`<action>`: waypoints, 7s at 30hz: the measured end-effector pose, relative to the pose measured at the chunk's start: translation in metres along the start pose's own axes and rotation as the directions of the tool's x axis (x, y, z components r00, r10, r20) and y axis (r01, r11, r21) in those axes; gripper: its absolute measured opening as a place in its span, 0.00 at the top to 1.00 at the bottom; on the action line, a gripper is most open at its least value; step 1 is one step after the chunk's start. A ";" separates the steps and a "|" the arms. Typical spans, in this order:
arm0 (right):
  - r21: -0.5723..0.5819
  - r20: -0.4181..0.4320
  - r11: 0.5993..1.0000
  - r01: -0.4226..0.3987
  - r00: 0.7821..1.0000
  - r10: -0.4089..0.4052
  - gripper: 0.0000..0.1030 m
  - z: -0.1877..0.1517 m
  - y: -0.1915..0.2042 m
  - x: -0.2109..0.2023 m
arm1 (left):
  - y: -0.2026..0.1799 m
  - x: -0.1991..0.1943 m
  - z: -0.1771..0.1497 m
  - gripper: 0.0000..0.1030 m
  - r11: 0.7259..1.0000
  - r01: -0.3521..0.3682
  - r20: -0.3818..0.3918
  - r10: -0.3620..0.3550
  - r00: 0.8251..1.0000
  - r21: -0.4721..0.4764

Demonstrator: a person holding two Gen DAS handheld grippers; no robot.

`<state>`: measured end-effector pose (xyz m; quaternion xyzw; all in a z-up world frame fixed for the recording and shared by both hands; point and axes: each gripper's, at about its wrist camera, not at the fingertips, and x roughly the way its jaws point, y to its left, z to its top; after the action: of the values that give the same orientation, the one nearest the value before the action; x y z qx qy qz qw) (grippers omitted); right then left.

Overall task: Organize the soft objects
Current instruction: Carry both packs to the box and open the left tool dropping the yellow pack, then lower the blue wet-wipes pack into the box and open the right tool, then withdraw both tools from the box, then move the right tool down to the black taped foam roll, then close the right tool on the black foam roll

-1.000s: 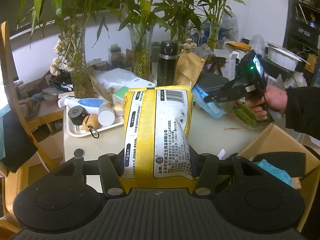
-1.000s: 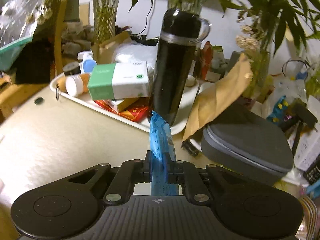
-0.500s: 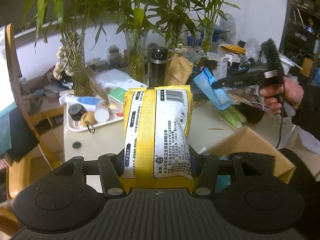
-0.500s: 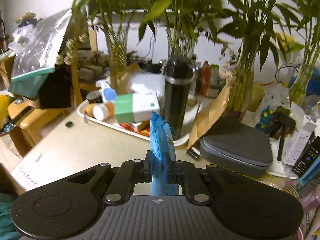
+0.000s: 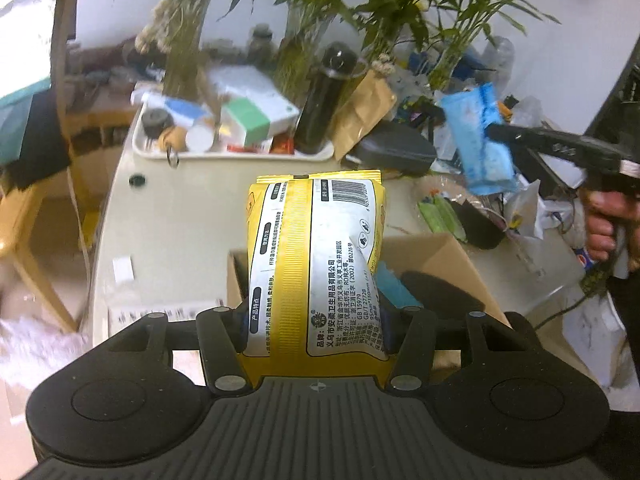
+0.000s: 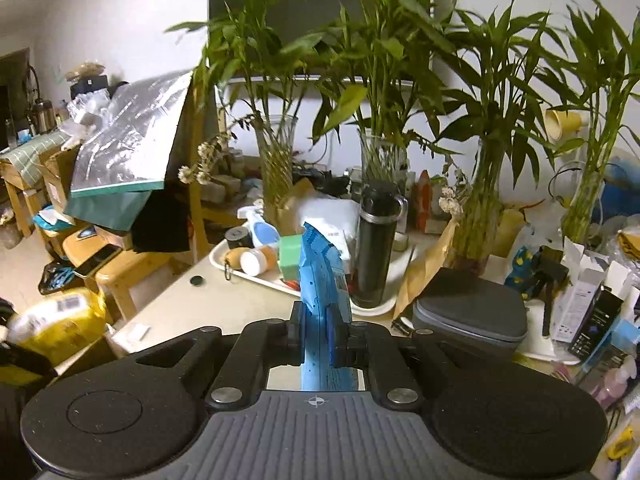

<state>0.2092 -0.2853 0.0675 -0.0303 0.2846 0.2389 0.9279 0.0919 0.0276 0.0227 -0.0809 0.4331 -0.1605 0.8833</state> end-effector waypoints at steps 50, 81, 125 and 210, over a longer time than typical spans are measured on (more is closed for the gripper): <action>0.227 0.000 0.915 -0.335 0.939 0.344 0.33 -0.086 0.062 -0.042 | -0.003 -0.038 -0.052 0.28 0.994 -0.075 0.116 0.066 0.991 0.078; 0.050 -0.324 0.999 -0.007 0.946 0.023 0.00 -0.109 0.068 -0.017 | -0.010 -0.021 -0.046 0.28 0.977 -0.137 0.069 0.127 0.989 0.165; 0.090 -0.277 0.993 0.073 0.960 -0.045 0.00 -0.066 -0.001 0.050 | 0.038 0.034 0.038 0.28 0.981 -0.158 0.078 0.149 0.986 0.113; 0.233 -0.968 0.972 -0.009 0.097 0.233 0.12 -0.116 0.039 0.351 | 0.136 0.096 0.076 0.28 1.000 -0.029 -0.189 0.029 0.982 0.002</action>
<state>0.3854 -0.1235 -0.2170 -0.0804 0.8507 0.2080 0.4760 0.2361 0.1211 -0.0404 -0.0594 0.5160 -0.1545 0.8405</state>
